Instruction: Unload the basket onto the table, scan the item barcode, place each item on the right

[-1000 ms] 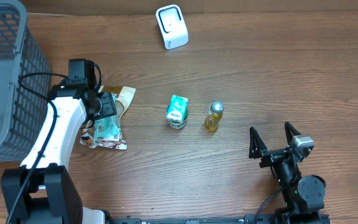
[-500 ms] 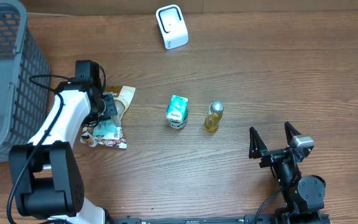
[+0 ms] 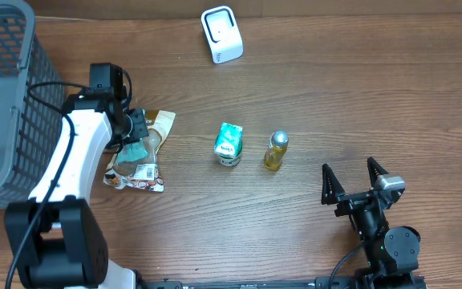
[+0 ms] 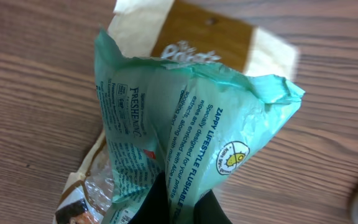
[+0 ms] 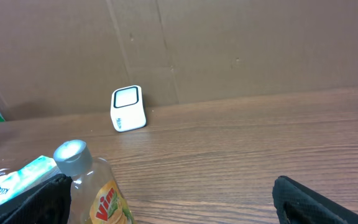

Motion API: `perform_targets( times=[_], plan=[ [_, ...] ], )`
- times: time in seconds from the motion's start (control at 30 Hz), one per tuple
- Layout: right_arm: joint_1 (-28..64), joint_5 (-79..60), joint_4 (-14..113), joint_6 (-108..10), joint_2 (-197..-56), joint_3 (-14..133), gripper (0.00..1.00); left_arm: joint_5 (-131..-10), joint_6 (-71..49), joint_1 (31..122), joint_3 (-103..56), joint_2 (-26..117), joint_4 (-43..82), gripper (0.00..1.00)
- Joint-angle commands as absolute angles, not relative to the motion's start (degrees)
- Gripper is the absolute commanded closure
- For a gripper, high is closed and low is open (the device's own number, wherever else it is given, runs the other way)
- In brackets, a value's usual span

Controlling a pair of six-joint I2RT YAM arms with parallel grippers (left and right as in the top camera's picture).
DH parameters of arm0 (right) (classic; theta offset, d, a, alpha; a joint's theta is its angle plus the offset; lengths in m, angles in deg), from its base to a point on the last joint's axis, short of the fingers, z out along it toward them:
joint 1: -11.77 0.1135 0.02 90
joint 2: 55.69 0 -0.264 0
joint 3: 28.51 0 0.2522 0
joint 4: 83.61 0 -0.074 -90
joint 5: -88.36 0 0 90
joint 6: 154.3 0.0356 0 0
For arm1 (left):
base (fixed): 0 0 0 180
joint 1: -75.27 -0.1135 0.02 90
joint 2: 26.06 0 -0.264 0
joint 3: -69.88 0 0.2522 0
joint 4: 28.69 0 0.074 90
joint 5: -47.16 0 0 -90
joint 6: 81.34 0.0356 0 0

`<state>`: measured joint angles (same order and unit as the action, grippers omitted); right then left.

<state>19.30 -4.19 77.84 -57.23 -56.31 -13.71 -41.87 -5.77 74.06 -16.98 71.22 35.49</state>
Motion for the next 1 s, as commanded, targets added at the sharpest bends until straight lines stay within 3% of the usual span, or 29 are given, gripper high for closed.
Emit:
perform_targets(
  times=[0.0,0.4,0.67,0.83,0.9,0.97],
  plan=[
    [19.0,-3.9,78.0,-57.0,-55.8,-14.3,0.0,-44.4,-4.4,77.4,-17.7,69.3,36.1,0.96],
    [19.0,-3.9,78.0,-57.0,-55.8,-14.3,0.0,-44.8,-8.7,87.6,-11.8,71.4,31.0,0.96],
    [19.0,-3.9,78.0,-57.0,-55.8,-14.3,0.0,-44.8,-11.1,89.4,-11.5,72.3,29.8,0.96],
    [19.0,-3.9,78.0,-57.0,-55.8,-14.3,0.0,-44.8,-11.1,89.8,-11.5,73.1,29.9,0.83],
    [19.0,-3.9,78.0,-57.0,-55.8,-14.3,0.0,-44.8,-11.0,89.9,-11.5,73.1,30.0,0.68],
    [19.0,-3.9,78.0,-57.0,-55.8,-14.3,0.0,-45.8,-10.2,89.9,-12.0,73.1,30.2,0.59]
  ],
)
